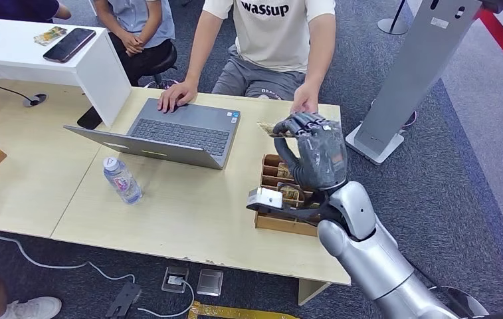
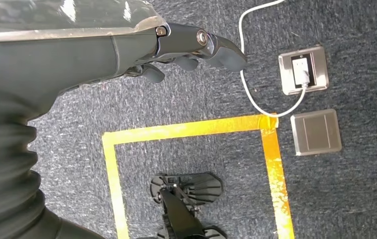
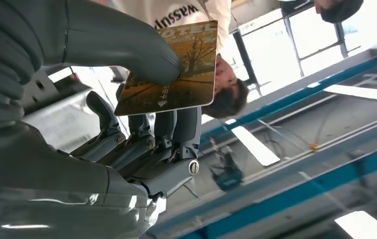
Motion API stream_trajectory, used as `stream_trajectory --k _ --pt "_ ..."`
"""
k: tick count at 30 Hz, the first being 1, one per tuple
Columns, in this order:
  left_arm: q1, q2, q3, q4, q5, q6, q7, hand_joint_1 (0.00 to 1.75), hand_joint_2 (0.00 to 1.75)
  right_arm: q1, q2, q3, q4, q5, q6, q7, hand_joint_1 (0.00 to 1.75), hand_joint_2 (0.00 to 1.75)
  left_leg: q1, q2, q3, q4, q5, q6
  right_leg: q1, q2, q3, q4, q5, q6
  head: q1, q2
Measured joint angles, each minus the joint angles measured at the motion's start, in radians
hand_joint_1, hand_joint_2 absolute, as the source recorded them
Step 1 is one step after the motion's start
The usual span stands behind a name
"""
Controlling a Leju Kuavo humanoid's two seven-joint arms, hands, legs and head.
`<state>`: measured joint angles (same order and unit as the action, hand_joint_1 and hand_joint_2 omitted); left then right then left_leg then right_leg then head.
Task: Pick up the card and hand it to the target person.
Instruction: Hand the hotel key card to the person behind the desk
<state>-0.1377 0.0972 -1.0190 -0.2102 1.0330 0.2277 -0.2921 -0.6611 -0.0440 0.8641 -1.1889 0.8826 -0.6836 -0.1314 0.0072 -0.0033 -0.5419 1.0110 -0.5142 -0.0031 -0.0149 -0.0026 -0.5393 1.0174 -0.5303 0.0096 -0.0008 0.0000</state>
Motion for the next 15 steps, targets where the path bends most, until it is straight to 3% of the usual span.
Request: stream_trajectory --k 5,11,13,15 --pt "-0.008 -0.004 -0.013 0.000 -0.001 0.000 0.003 0.00 1.75 0.003 0.071 -0.107 0.120 0.130 -0.001 -0.094 1.45 1.75 0.000 0.000 0.000 0.000 0.000 0.000 0.000 0.000 0.000 0.000 0.000 0.000 0.000 0.000" --pt "-0.011 -0.007 -0.021 0.000 -0.001 0.000 0.003 0.00 1.75 0.003 0.138 -0.213 0.238 0.170 -0.002 -0.121 1.45 1.75 0.000 0.000 0.000 0.000 0.000 0.000 0.000 0.000 0.000 0.000 0.000 0.000 0.000 0.000" --pt "-0.011 -0.007 -0.021 0.000 -0.001 0.000 0.003 0.00 0.87 0.003 0.153 -0.235 0.264 0.170 -0.002 -0.126 0.72 1.75 0.000 0.000 0.000 0.000 0.000 0.000 0.000 0.000 0.000 0.000 0.000 0.000 0.000 0.000" --pt "-0.011 -0.007 -0.023 0.000 -0.001 0.000 0.002 0.00 0.87 0.004 0.167 -0.256 0.287 0.167 -0.003 -0.132 0.00 1.75 0.000 0.000 0.000 0.000 0.000 0.000 0.000 0.000 0.000 0.000 0.000 0.000 0.000 0.000"
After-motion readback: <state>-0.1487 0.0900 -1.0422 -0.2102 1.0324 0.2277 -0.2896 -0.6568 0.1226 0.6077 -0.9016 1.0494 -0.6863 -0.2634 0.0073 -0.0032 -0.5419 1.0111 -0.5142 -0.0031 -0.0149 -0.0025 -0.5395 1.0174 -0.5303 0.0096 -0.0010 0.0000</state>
